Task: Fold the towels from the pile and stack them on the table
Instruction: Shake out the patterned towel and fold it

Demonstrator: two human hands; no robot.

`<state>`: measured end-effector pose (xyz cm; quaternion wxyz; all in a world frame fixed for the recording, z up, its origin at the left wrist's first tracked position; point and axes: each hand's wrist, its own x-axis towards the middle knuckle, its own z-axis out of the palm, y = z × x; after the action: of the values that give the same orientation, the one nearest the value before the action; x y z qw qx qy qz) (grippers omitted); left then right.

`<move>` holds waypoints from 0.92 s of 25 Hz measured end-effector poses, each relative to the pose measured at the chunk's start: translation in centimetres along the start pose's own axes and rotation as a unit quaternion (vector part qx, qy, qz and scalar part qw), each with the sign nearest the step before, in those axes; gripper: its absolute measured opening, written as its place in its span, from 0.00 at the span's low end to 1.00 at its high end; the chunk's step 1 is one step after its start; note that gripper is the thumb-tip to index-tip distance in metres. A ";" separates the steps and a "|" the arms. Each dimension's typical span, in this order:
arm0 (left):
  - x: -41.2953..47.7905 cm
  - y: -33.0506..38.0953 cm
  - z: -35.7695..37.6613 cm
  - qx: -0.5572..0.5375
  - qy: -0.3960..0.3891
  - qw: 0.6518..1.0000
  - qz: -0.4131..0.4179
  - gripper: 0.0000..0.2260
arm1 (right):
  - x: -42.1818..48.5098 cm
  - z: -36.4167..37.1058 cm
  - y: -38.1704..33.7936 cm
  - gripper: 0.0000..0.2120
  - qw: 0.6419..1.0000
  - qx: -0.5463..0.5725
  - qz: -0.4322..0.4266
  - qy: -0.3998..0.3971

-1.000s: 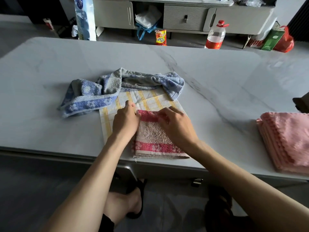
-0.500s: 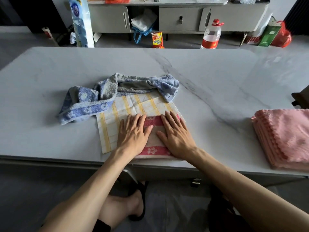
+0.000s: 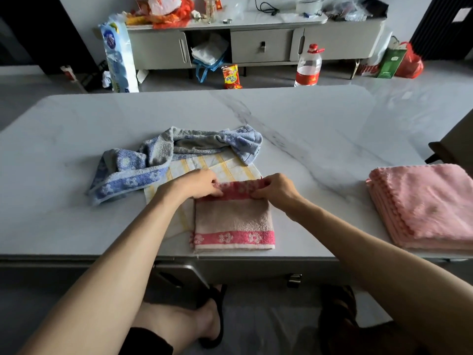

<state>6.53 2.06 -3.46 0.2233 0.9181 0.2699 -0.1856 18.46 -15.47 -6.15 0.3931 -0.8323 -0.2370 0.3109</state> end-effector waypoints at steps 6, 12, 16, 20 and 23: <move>-6.0 3.0 -2.1 -0.064 -0.005 0.992 0.113 0.13 | -5.5 -6.2 -0.5 0.13 0.989 0.031 -0.028 -0.142; -6.6 11.0 -5.2 -0.013 0.303 0.927 0.219 0.13 | -7.0 -15.1 -3.7 0.14 0.979 0.027 -0.190 0.072; -4.9 12.9 -1.5 0.095 0.357 0.879 0.302 0.13 | -7.0 -16.4 1.6 0.14 0.939 -0.139 -0.275 0.155; -2.1 10.1 7.7 0.065 0.105 0.955 0.268 0.11 | -7.4 -13.9 10.0 0.16 0.961 -0.239 -0.131 0.051; 0.3 9.3 9.4 -0.071 0.225 0.955 0.179 0.06 | -5.7 -13.2 11.2 0.06 0.988 -0.105 -0.009 0.117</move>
<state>10.03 -9.64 -8.57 0.2504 0.9512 0.1573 0.0886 25.44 -32.33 -6.67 0.3316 -0.8973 -0.2278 0.1815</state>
